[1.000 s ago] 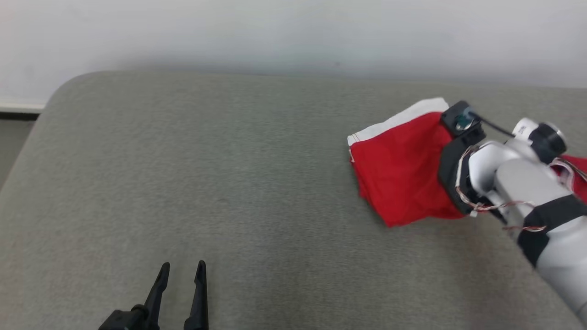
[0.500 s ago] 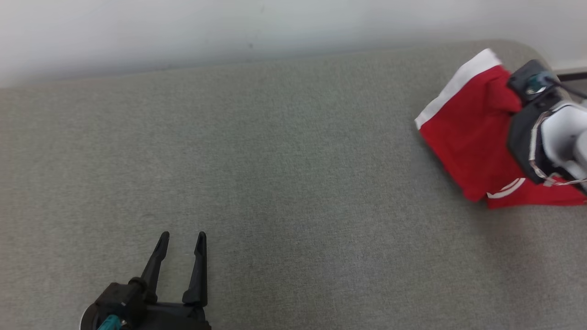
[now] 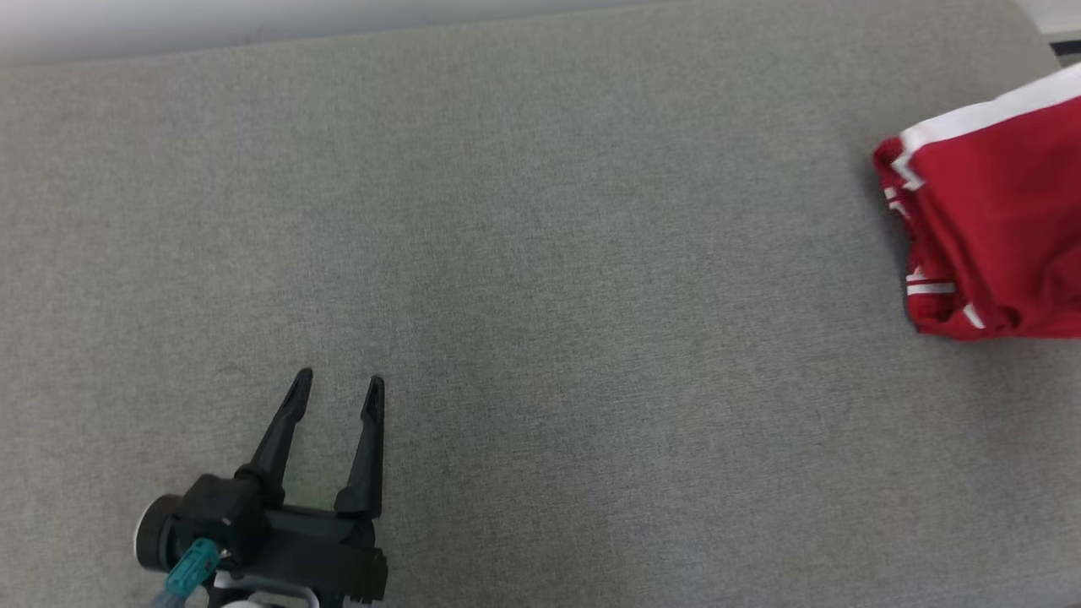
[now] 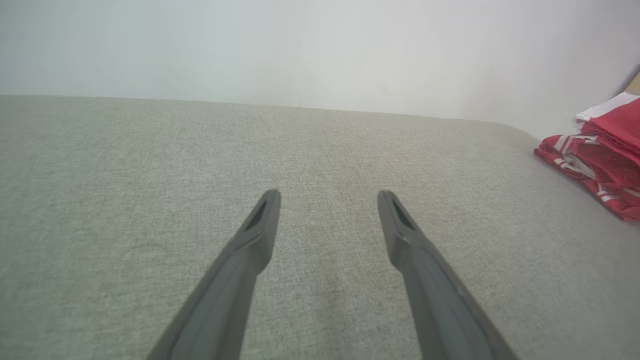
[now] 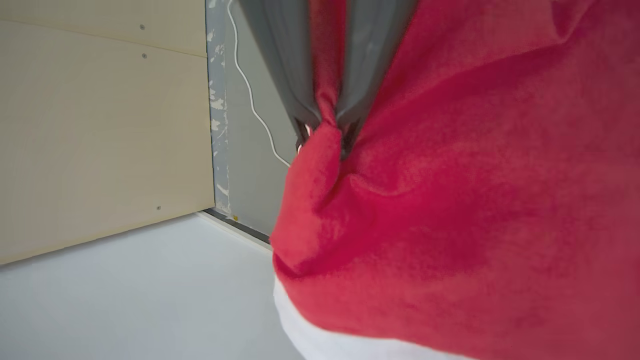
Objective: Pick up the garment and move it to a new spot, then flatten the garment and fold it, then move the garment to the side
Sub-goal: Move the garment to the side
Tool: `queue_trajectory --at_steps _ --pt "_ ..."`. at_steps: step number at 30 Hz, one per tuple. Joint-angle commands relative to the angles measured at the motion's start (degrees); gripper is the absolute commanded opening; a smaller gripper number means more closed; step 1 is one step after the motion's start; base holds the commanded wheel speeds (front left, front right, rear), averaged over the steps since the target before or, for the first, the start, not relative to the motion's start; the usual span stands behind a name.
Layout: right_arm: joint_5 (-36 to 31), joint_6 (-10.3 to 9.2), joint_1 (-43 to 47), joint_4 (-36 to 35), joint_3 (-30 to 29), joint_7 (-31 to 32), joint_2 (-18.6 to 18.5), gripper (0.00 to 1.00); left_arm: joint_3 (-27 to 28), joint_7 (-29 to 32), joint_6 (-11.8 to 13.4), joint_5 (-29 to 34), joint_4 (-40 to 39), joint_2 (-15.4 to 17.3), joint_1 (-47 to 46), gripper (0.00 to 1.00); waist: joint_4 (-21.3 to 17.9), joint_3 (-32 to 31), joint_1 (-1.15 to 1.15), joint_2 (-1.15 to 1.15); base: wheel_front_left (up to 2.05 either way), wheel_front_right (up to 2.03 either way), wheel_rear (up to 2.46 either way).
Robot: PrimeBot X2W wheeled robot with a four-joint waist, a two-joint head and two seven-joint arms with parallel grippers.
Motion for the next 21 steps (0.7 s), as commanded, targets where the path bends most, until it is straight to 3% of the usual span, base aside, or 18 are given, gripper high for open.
queue_trajectory --at_steps 1,2,3,5,14,21 --pt "-0.72 -0.17 0.76 1.34 -1.22 -0.97 -0.14 0.00 -0.22 0.01 -0.32 0.57 -0.28 0.49 -1.00 1.00 0.89 1.83 -0.01 -0.01 0.00 0.00 0.00" --pt "-1.36 -0.17 0.68 2.77 -2.53 -1.93 -0.13 0.00 -0.33 0.01 -0.31 0.70 -0.37 0.66 -1.41 1.00 1.12 2.33 -0.01 -0.01 0.00 0.00 0.00" --pt "-1.93 -0.17 0.76 4.21 -3.73 -2.92 0.21 0.22 -0.39 0.01 -0.42 0.83 -0.45 0.87 -1.86 1.00 1.28 2.66 -0.01 -0.01 0.00 0.00 0.00" --pt "-3.16 -0.17 0.93 7.12 -6.11 -4.20 1.44 1.00 -0.35 0.01 -0.59 1.04 -0.76 1.25 -2.64 1.00 1.45 3.27 -0.01 -0.01 0.00 0.00 0.00" --pt "-5.49 -0.16 3.35 14.55 -17.27 -16.71 7.64 1.00 0.82 0.01 -0.68 0.82 -0.64 1.24 -3.32 1.00 2.00 0.43 -0.01 -0.01 0.00 0.00 0.00" --pt "-3.04 -0.16 9.49 13.15 -24.39 -30.18 14.12 1.00 3.16 0.01 -0.58 -0.49 0.21 0.41 -0.57 1.00 2.15 -5.53 -0.01 -0.01 0.00 0.00 0.00"
